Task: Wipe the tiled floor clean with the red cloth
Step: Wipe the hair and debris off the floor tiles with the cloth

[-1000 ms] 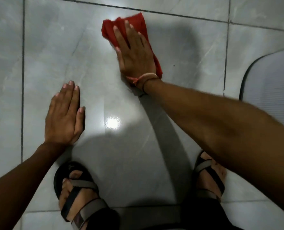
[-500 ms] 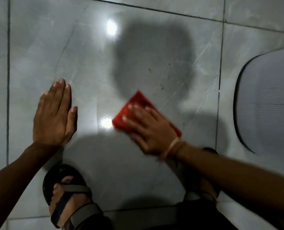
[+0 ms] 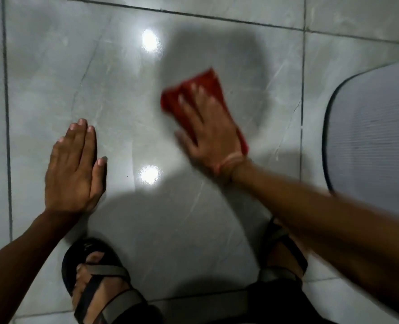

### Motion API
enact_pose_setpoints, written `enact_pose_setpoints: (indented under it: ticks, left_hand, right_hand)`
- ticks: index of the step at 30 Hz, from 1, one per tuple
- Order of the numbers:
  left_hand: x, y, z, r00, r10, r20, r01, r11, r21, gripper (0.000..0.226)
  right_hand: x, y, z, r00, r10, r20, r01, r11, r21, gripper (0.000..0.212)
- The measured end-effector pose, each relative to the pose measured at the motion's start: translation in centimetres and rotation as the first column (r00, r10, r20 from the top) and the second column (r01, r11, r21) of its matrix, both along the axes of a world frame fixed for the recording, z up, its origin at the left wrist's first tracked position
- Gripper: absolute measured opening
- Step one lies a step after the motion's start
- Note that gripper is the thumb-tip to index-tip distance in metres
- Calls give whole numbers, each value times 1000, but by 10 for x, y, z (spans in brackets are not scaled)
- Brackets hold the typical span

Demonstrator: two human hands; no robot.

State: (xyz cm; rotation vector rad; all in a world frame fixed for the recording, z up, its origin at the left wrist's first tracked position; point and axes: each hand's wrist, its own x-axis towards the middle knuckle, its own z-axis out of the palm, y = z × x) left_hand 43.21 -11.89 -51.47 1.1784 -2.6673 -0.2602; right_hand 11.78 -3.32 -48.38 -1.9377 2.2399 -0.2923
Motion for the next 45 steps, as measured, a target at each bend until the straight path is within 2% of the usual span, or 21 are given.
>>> enact_pose_setpoints:
  ticks: [2, 4, 7, 9, 11, 14, 16, 18, 20, 22, 28, 30, 33, 36, 38, 42, 45]
  left_hand:
    - [-1, 0, 1, 1000, 22, 4, -22, 1000, 0, 63]
    - [0, 1, 1, 1000, 23, 2, -23, 1000, -1, 63]
    - [-2, 0, 1, 1000, 26, -14, -26, 999, 25, 63]
    - [-1, 0, 2, 1000, 21, -12, -20, 999, 27, 64]
    - [-1, 0, 2, 1000, 13, -4, -13, 1000, 21, 63]
    - [-1, 1, 2, 1000, 16, -8, -16, 1000, 1, 63]
    - [-1, 0, 2, 1000, 8, -12, -7, 1000, 6, 63]
    - [-1, 1, 3, 1000, 4, -15, -4, 1000, 16, 62]
    - [-1, 0, 3, 1000, 5, -21, -4, 1000, 15, 62]
    - [0, 0, 4, 1000, 6, -19, -5, 1000, 16, 63]
    - [-1, 0, 0, 1000, 17, -1, -17, 1000, 16, 62]
    - [-2, 0, 1, 1000, 11, -3, -11, 1000, 21, 63]
    - [-2, -1, 3, 1000, 13, -10, -13, 1000, 25, 63]
    - [-2, 1, 3, 1000, 27, -15, -27, 999, 30, 63]
    - [-3, 1, 4, 1000, 18, -23, -17, 1000, 26, 63]
    - [-1, 0, 2, 1000, 3, -6, -3, 1000, 12, 63]
    - [-1, 0, 2, 1000, -6, -11, 6, 1000, 9, 62]
  right_hand:
    - [38, 87, 8, 985, 158, 70, -163, 983, 78, 73]
    - [50, 138, 9, 968, 242, 73, -251, 955, 157, 75]
    - [28, 126, 2, 951, 305, 51, -309, 938, 155, 74]
    - [8, 86, 2, 965, 256, 54, -259, 962, 86, 74]
    - [-18, 33, -1, 996, 90, 26, -90, 996, 21, 73]
    - [-36, -30, 5, 996, -88, 22, 87, 996, 35, 76]
    - [-27, -19, 6, 996, -87, 23, 85, 995, 57, 79]
    - [-7, 33, 10, 999, -13, 38, 12, 999, 44, 83]
    - [12, 85, 15, 993, 49, 104, -59, 994, 94, 86]
    - [15, 99, 14, 988, 43, 146, -62, 990, 127, 82]
    - [-30, -49, 4, 996, -72, 55, 74, 997, -32, 67]
    - [-24, -51, 3, 996, -87, 31, 88, 996, -36, 67]
    - [-1, 35, 1, 997, 15, 74, -15, 1000, -9, 72]
    - [1, 116, 10, 991, 69, 119, -79, 993, 85, 77]
    - [-26, 101, 8, 994, -1, 106, -6, 998, 70, 77]
    - [-57, -6, 3, 971, -232, 62, 231, 973, 16, 77]
    - [-30, 16, 3, 963, -248, 101, 247, 969, 23, 80]
